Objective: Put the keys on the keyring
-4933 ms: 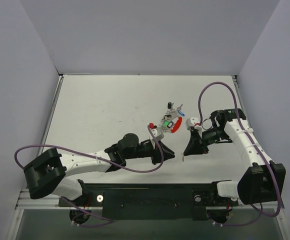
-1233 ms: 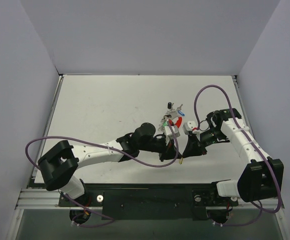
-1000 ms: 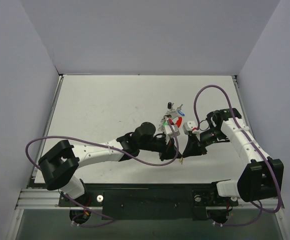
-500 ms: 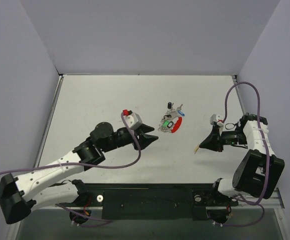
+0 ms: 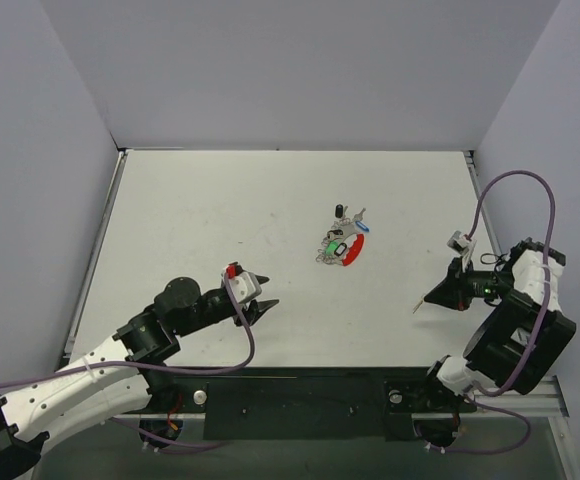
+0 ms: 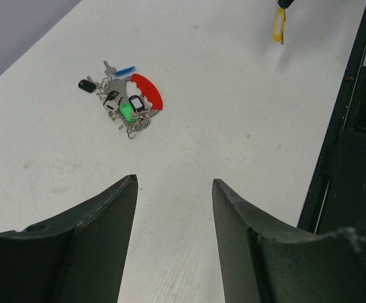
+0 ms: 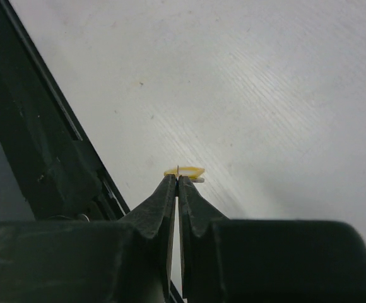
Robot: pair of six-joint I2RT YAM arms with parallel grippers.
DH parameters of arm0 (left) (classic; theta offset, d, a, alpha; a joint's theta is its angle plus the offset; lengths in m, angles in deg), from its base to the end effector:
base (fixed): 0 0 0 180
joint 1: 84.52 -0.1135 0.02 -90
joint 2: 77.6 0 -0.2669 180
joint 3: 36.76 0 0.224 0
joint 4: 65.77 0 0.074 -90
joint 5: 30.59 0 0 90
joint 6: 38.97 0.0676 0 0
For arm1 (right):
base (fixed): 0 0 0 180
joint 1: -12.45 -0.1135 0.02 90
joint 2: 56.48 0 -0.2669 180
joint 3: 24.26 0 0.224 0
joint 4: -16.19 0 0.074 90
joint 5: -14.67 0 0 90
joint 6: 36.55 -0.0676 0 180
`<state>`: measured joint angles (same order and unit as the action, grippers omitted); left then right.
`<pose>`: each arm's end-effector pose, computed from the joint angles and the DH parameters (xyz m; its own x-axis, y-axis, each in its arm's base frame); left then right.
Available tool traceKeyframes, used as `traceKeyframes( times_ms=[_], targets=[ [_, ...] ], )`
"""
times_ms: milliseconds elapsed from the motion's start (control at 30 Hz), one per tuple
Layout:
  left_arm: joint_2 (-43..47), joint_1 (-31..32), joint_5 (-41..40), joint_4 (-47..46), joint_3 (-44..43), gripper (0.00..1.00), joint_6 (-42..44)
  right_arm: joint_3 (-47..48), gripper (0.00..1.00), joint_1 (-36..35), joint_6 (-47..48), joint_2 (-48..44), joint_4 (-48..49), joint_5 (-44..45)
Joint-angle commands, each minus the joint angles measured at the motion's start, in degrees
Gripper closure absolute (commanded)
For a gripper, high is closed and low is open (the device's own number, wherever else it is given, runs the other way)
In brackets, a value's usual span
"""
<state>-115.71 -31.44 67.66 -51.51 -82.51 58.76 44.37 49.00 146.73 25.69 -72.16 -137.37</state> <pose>0.0955 -0.1433 0.2918 0.0493 0.1560 -0.9865 0.8782 0.4638 0.1172 0.1799 -0.0590 0.2220 -0.3797 -0.3012 -0.8747 -0.8092 0.5664 0.1562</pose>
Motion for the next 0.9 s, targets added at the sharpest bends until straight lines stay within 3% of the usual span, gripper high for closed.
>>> traceKeyframes(
  times_ms=[0, 167, 367, 867],
  targets=[
    [0.7, -0.9, 0.2, 0.6, -1.2, 0.40, 3.3, -2.6, 1.00, -4.1, -28.5, -6.3, 14.3, 7.5],
    [1.2, -2.5, 3.2, 0.2, -1.2, 0.39, 2.6, -7.0, 1.00, -14.5, -49.6, -9.1, 34.9, 20.0],
    [1.2, -3.9, 5.5, -0.8, -1.0, 0.40, 1.6, -4.5, 1.00, -21.3, -54.2, -3.0, 38.3, 29.2],
    [-0.1, -9.4, 13.6, -4.5, -0.5, 0.40, -2.2, 7.8, 1.00, -34.9, -62.9, 11.0, 41.7, 42.1]
  ],
)
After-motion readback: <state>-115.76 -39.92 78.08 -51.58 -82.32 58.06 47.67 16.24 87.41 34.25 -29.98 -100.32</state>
